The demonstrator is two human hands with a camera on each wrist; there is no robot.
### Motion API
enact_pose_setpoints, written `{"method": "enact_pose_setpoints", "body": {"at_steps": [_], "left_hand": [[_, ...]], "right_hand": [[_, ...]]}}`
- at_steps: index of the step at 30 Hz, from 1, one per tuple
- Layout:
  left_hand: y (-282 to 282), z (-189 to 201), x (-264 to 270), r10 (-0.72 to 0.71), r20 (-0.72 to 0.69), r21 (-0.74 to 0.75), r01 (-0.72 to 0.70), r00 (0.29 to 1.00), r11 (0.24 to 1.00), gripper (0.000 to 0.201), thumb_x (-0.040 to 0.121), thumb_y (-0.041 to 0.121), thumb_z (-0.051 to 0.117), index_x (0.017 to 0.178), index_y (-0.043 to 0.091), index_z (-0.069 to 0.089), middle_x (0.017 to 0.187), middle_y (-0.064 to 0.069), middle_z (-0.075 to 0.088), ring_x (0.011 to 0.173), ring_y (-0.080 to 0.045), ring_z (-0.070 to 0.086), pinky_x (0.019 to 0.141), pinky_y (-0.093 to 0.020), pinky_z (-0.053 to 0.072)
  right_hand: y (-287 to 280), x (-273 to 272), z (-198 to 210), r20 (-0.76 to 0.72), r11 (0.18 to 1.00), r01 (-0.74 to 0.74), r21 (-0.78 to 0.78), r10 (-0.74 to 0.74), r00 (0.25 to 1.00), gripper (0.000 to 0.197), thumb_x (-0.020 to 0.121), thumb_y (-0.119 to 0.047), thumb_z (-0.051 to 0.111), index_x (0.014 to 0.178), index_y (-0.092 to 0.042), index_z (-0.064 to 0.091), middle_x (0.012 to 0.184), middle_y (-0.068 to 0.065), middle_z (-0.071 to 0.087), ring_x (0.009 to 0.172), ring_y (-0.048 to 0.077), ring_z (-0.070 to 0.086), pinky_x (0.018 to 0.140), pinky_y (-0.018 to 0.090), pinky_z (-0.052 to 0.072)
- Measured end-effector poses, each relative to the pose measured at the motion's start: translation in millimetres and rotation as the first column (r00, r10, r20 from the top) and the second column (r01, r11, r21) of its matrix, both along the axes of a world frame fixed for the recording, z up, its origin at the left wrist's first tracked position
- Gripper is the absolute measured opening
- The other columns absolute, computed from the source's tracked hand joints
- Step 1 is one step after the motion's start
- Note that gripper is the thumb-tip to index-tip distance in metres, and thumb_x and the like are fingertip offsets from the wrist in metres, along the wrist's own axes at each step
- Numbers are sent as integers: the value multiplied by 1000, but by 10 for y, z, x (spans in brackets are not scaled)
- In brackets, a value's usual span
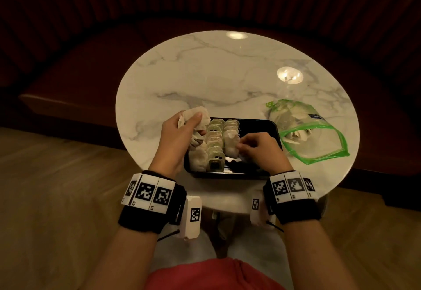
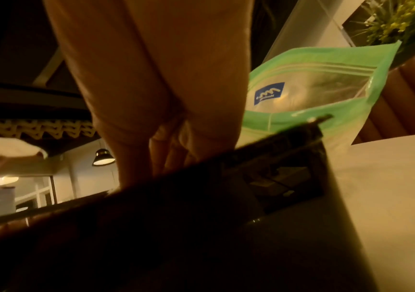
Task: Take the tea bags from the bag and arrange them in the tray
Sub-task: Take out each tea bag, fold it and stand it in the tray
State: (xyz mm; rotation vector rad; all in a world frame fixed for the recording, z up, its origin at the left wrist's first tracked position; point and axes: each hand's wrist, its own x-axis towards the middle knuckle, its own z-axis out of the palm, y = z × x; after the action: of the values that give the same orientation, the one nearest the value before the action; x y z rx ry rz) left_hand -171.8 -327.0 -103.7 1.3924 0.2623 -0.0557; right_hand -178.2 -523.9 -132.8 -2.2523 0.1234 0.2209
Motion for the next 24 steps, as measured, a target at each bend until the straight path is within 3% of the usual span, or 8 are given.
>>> {"method": "enact_pose_setpoints", "body": {"at_steps": [5,8,12,15,17,19,22,24], "left_hand": [[-46,87,12,-35,29,-10,35,999,999,6,93,18,64,89,19,68,77,1,71,71,-17,68,56,-24,50],[-56,70,13,-43,27,15,43,999,999,7,93,18,65,88,21,68,75,1,71,73,-21,67,57,-26,46],[-66,68,-28,-68,-41,-157,61,997,986,8,91,12,66,98,12,69,86,-6,74,82,-25,71,55,-23,52],[-103,58,-63,-91,-59,-275,71,994,959,20,90,12,66,109,6,67,92,-9,74,81,-21,71,59,-25,56],[-138,32,-75,-96,-30,-308,82,995,948,24,90,12,66,113,5,66,97,-10,73,86,-20,71,65,-27,57],[-170,32,-92,-107,2,-320,102,994,942,27,91,12,64,117,3,64,96,-9,72,85,-19,70,62,-26,56],[-207,59,-122,-147,36,-307,151,988,940,29,92,14,62,120,4,62,91,-6,70,77,-15,68,50,-18,49],[-206,70,-132,-168,49,-271,175,985,947,24,92,17,63,114,9,64,89,-4,70,78,-17,68,48,-19,46]], "right_hand": [[68,24,-125,-34,998,36,-61,-38,999,15,91,-8,64,105,-5,71,82,8,71,73,13,66,76,21,54],[73,15,-135,-46,997,69,-46,-71,996,18,89,-8,66,107,-9,67,87,9,69,78,14,65,69,19,50],[22,3,-68,-4,995,95,-18,-95,995,18,88,-14,68,105,-14,62,91,6,68,84,18,66,75,29,53],[34,36,104,75,977,123,177,-137,988,6,95,-23,60,94,-19,65,90,5,70,82,17,69,80,40,59],[104,38,273,65,926,114,359,-146,987,21,99,-30,53,96,-17,69,90,6,72,84,16,70,81,42,59],[188,5,432,46,861,55,506,-90,995,28,99,-32,51,101,-12,70,94,9,73,87,20,70,81,38,57],[264,-36,524,120,852,-70,519,8,993,21,94,-24,60,107,-10,70,98,9,74,94,24,70,81,37,57],[258,-28,503,179,856,-52,513,-47,983,16,92,-15,65,104,-6,69,96,12,73,91,26,70,82,43,56]]}}
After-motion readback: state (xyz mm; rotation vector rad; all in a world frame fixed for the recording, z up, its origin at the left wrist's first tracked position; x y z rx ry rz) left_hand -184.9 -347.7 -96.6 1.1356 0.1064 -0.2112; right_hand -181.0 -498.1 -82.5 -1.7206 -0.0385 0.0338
